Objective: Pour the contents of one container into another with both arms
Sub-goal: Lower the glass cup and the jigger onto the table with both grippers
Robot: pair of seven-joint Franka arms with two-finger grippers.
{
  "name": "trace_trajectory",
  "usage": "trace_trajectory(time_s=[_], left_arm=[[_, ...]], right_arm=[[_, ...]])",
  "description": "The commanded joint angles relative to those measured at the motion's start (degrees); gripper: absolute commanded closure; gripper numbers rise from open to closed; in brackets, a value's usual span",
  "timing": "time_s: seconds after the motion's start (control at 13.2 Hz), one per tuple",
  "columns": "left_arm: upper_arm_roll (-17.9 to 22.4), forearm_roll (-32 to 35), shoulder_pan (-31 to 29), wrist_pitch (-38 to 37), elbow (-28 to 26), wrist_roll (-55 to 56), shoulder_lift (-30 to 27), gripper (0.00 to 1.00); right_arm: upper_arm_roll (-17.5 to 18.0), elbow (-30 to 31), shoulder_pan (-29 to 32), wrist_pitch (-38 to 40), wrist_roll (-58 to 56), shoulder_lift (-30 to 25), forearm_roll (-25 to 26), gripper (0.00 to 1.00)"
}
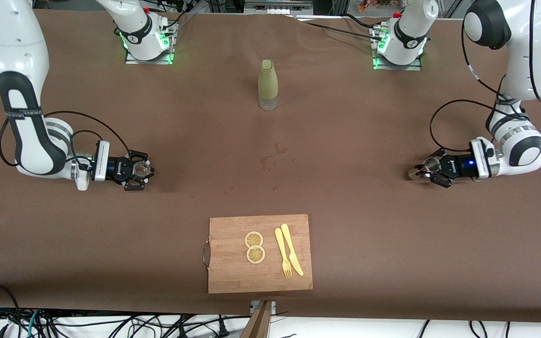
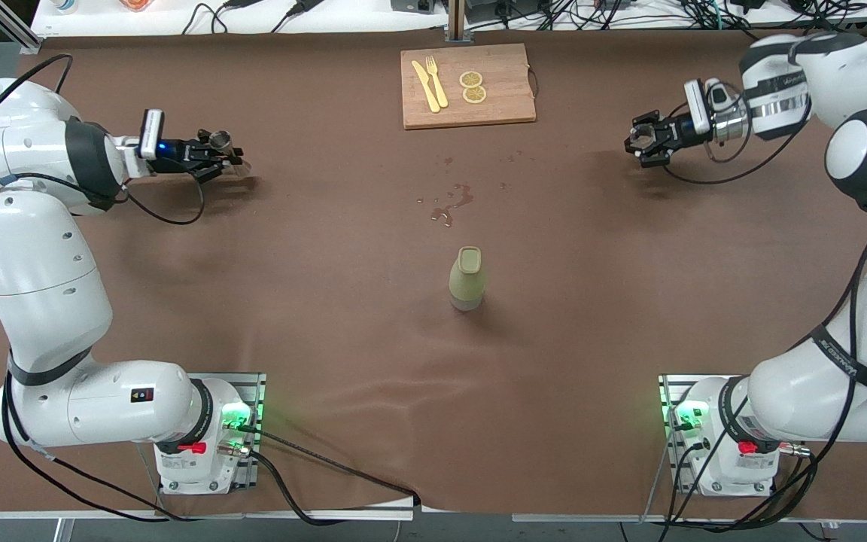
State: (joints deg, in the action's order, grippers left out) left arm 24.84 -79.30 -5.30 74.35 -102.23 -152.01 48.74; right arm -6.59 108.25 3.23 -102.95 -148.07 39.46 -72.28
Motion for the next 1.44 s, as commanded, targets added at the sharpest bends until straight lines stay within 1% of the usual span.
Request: trace_trajectory(time_s=[0.0,0.08,0.23,0.3,0.38,0.53,0.68,0.76,0.83,0.91,0.98,1.13,1.21,1.28,1.36], left_arm=[[1.26,2.39,-0.94,-2.10,3.09,-1.88,2.67,1.00],[1.70,2.40,-1.12,-2.01,3.70,-3.28,3.98,1.00],[2.58,1.96,-1.21,-2.10,5.63,-4.96,6.36,1.00],[2.75,1.87,-1.30,-2.01,6.51,-4.96,6.81,1.00],[2.67,1.52,-1.47,-1.84,6.69,-4.88,7.16,1.00],[3.10,-1.80,-1.56,-1.57,6.69,-4.61,7.95,1.00],[3.20,-3.05,-1.47,-1.31,8.09,-3.91,8.48,1.00],[3.28,-3.40,-1.47,-0.79,8.19,-2.78,8.74,1.00],[3.28,-4.01,-1.38,0.09,8.19,-2.25,8.74,1.00],[3.28,-4.71,-1.30,0.62,8.19,-2.24,8.92,1.00],[3.28,-4.89,-1.21,0.71,8.19,-2.15,9.35,1.00],[3.28,-6.03,-1.21,0.97,8.19,-2.15,9.62,0.98],[3.37,-6.04,-1.21,0.97,8.19,-2.15,9.62,0.72],[3.46,-6.04,-1.21,0.80,8.19,-2.15,9.45,0.30],[3.55,-5.86,-1.21,0.45,8.27,-2.41,9.36,0.15]], right_arm=[[-0.70,-0.23,1.77,3.52,-5.12,2.98,-6.27,0.96],[-1.66,-0.23,2.30,4.68,-5.12,2.99,-9.26,0.96],[-2.28,-0.32,2.48,4.86,-6.78,3.69,-11.74,0.96],[-3.16,-0.49,2.48,4.86,-7.57,5.26,-12.96,0.96],[-3.51,-0.58,2.39,5.04,-8.80,6.23,-15.76,0.96],[-3.52,-0.50,2.30,5.04,-9.77,7.03,-16.49,0.95],[-3.60,-0.50,2.30,3.82,-9.60,8.43,-16.58,0.90],[-3.52,-0.76,2.30,3.11,-9.69,9.57,-16.75,0.90],[-3.52,-0.76,2.30,3.02,-9.69,9.49,-16.76,0.78],[-3.60,-0.76,2.22,3.02,-9.60,8.97,-16.58,0.13],[-3.60,-0.76,2.22,2.93,-9.43,7.92,-16.41,0.00],[-3.87,-0.50,2.48,1.79,-9.42,5.55,-15.79,0.00],[-4.30,-0.23,2.65,1.27,-9.08,4.67,-14.05,0.00],[-4.66,-0.06,3.09,1.09,-8.90,4.31,-12.99,0.00],[-5.62,0.12,3.10,0.91,-8.99,4.31,-12.46,0.00]])
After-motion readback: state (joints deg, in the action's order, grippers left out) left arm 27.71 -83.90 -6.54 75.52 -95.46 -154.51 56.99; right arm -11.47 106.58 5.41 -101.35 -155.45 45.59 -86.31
